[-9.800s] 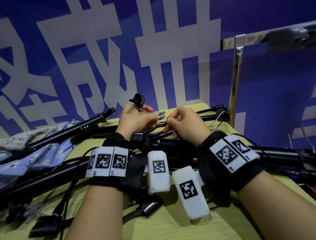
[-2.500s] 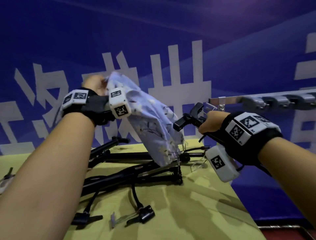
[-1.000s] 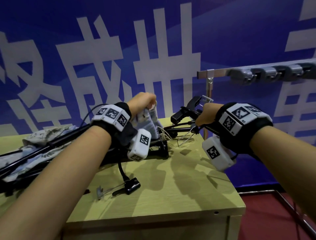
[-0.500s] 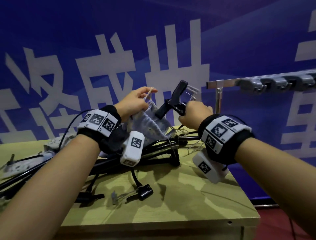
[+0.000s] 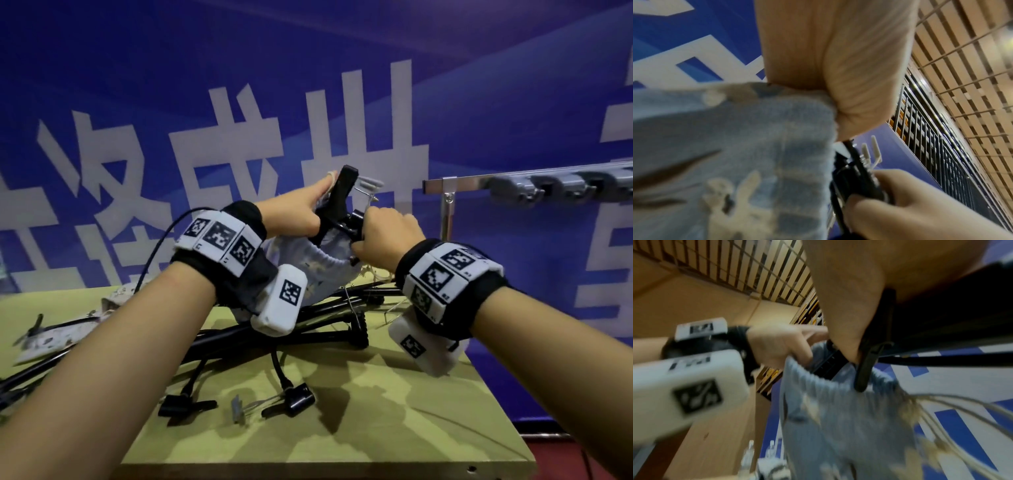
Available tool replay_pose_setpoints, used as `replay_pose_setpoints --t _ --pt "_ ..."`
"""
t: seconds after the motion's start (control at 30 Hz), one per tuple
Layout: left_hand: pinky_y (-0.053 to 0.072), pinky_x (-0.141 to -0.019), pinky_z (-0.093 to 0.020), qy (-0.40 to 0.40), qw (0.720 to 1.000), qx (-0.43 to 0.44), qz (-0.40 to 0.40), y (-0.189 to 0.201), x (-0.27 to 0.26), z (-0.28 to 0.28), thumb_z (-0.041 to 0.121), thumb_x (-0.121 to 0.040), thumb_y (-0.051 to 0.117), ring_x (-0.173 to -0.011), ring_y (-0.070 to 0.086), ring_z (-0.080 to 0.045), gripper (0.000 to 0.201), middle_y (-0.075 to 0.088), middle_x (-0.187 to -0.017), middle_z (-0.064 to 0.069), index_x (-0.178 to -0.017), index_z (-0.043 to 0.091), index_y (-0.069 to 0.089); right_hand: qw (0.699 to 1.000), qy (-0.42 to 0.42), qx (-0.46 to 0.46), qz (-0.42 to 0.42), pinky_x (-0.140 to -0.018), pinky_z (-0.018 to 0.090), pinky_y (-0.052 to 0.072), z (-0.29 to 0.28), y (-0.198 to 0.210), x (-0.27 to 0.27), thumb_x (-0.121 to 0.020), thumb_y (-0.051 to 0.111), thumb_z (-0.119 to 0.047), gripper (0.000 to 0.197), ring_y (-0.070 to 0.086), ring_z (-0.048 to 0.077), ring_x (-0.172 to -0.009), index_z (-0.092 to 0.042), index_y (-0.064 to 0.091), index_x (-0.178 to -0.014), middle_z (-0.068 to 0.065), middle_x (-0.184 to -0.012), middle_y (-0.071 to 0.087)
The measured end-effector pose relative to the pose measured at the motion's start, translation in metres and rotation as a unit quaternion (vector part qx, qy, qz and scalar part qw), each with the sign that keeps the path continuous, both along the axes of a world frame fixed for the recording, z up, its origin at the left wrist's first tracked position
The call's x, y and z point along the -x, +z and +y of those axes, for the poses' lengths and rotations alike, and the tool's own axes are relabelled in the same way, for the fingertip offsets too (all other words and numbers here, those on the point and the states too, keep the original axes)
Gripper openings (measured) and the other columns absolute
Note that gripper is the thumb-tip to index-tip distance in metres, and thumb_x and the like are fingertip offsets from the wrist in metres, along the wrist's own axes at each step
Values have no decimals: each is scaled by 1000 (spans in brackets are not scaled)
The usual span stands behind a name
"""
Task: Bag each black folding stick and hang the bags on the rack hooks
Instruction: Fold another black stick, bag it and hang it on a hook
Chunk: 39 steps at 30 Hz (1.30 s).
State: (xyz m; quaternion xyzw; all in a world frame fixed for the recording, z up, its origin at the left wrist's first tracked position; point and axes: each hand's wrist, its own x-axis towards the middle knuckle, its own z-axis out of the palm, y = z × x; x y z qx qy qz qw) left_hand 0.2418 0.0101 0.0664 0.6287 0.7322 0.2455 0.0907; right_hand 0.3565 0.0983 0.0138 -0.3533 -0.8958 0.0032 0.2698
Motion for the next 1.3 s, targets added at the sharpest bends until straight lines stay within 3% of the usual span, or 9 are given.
replay_pose_setpoints --t 0.1,0.17,0.27,0.37,0.57,0.67,0.83,1.2,1.3 --pt "46 -69 -41 11 999 31 6 -10 9 4 -14 -80 42 -115 52 -37 100 9 -159 -2 -148 34 -12 992 33 118 25 -63 28 39 7 12 -13 -84 58 -25 24 55 26 -72 -10 45 -72 8 -76 52" --pt "44 -71 -42 4 999 44 -6 -15 16 4 -15 -79 40 -99 49 -28 101 5 -159 0 -147 40 -11 980 57 190 15 -53 25 36 15 20 -24 -85 57 -23 27 48 19 -58 -10 47 -64 6 -65 49" --pt "46 -87 -50 8 997 73 -22 -17 24 0 -14 -78 40 -88 36 -13 103 2 -159 0 -145 46 -10 944 126 303 28 -64 25 46 23 21 -41 -87 58 -19 17 56 19 -70 -9 57 -73 8 -76 58" --pt "41 -85 -38 12 996 83 -29 -19 26 -1 -17 -82 39 -85 44 -3 100 5 -159 7 -146 41 -11 878 227 421 5 -59 18 52 26 12 -50 -89 50 2 11 59 15 -67 -4 55 -82 8 -76 59" --pt "35 -90 -35 -21 996 85 -35 -27 29 3 -20 -83 39 -123 41 -15 101 10 -158 8 -147 39 -11 858 224 451 -100 -74 31 51 28 -2 -42 -56 64 -17 32 62 22 -72 -3 60 -84 9 -76 65" --pt "40 -96 -29 -36 995 92 -21 -29 21 2 -23 -82 37 -142 20 -13 99 14 -158 6 -148 34 -10 849 209 475 -99 -69 30 54 27 -5 -33 -60 59 -15 28 64 21 -68 -1 60 -85 10 -74 67" --pt "35 -80 7 -50 995 89 0 -26 4 -5 -5 -89 54 -142 16 -8 93 17 -156 8 -149 32 -7 858 170 467 -130 -66 27 52 25 -5 -23 -81 59 -8 11 59 23 -73 0 58 -89 13 -81 62" --pt "27 -100 -15 -77 988 108 79 -20 -27 -13 -17 -85 40 -143 18 -10 92 13 -158 9 -150 30 -6 869 138 466 -97 -68 29 51 24 -9 -11 -92 52 -8 9 59 21 -70 -6 57 -85 10 -79 62" --pt "29 -100 -13 -74 996 52 27 -13 -38 -13 -21 -83 34 -144 15 -10 89 15 -157 6 -151 23 -3 878 130 449 -106 -83 38 51 17 -16 -8 -89 58 -14 9 60 29 -84 -6 59 -91 15 -89 64"
